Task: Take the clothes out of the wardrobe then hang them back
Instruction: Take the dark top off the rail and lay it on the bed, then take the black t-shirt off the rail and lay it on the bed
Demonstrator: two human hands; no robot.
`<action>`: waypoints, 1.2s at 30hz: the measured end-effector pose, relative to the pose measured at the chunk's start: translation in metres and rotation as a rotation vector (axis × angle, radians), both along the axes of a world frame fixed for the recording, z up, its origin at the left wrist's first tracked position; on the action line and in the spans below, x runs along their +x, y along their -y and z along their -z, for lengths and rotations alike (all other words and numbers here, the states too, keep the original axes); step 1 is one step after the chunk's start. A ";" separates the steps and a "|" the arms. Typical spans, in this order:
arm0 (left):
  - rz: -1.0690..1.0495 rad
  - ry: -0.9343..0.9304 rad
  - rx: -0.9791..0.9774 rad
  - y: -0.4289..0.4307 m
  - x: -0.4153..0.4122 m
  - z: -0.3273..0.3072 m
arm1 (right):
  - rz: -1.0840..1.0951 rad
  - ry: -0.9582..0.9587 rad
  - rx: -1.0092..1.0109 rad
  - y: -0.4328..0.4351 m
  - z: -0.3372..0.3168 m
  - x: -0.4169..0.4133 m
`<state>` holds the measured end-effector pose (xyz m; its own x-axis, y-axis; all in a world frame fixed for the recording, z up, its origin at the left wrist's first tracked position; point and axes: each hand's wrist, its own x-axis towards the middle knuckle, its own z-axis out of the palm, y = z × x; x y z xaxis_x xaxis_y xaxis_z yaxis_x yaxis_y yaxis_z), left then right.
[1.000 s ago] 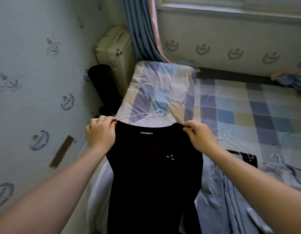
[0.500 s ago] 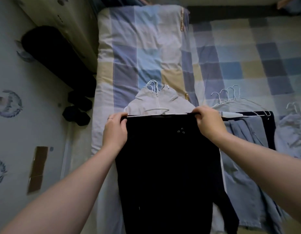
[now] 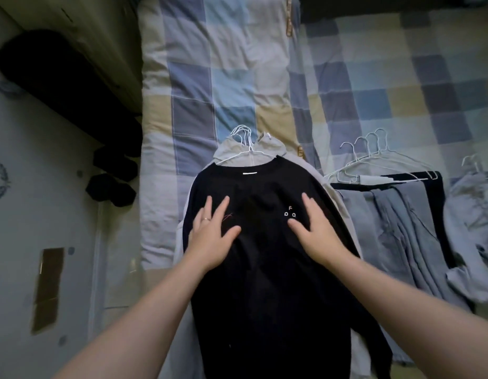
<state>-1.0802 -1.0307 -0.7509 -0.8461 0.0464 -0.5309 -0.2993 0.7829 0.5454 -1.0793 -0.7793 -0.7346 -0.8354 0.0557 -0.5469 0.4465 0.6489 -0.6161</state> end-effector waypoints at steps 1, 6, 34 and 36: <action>0.017 0.009 0.001 -0.004 0.009 -0.011 | -0.003 0.006 0.002 0.001 -0.010 0.011; 0.177 -0.076 -0.063 -0.023 0.044 -0.070 | 0.028 -0.005 0.088 0.005 -0.075 0.057; 1.105 -0.387 -0.013 -0.362 0.244 -0.220 | 0.689 -0.109 0.483 -0.230 -0.221 0.413; 1.162 -0.408 -0.021 -0.402 0.278 -0.224 | 0.741 -0.087 0.492 -0.260 -0.223 0.453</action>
<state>-0.8024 -0.6283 -0.5268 -0.4118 0.8772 -0.2469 0.7705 0.4799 0.4196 -0.6265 -0.5194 -0.5118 -0.5289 0.8095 -0.2548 0.8209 0.4119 -0.3955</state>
